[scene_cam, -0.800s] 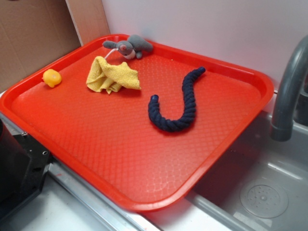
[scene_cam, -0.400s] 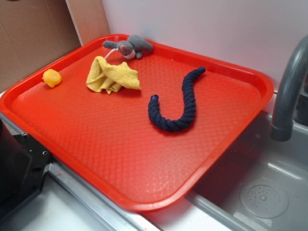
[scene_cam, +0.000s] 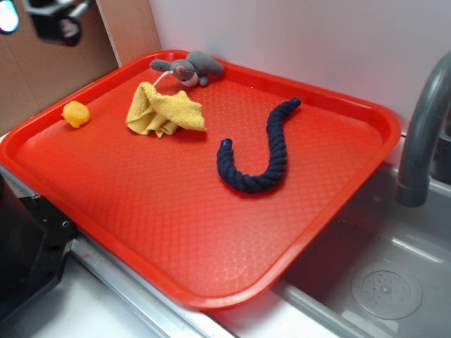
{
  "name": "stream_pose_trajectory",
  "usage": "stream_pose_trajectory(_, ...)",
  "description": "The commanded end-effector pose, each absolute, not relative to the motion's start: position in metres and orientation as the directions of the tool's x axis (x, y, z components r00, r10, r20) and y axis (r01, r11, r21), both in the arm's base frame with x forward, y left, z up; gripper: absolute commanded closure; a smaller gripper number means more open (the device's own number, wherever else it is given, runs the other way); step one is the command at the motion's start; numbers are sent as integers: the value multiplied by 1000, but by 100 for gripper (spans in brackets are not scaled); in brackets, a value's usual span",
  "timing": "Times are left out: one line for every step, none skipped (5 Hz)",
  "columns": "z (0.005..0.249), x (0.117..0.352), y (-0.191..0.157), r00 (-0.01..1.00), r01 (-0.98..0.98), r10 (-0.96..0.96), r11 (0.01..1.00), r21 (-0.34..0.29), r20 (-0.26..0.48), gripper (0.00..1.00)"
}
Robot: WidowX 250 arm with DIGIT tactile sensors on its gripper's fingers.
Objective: Grab the yellow duck.
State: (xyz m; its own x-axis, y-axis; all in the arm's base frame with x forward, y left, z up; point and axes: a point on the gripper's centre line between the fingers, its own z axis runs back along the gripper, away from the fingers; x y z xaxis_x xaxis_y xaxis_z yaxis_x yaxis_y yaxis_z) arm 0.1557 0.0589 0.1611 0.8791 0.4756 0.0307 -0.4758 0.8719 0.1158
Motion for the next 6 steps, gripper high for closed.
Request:
stream_pose_trajectory(132,165,102,519,-854,838,516,64,167,0)
stream_pose_trajectory(112,148,130,290,-957,946,291,16,147,0)
stream_pose_trajectory(90,148,147,218,-976,967,217,22,133,0)
stream_pose_trajectory(76,150,161,199,-980,971,196,33,133,0)
stream_pose_trajectory(63,162,173,193,-980,971,185,66,141,0)
stream_pose_trajectory(42,178,176,205,-976,971,194,97,123,0)
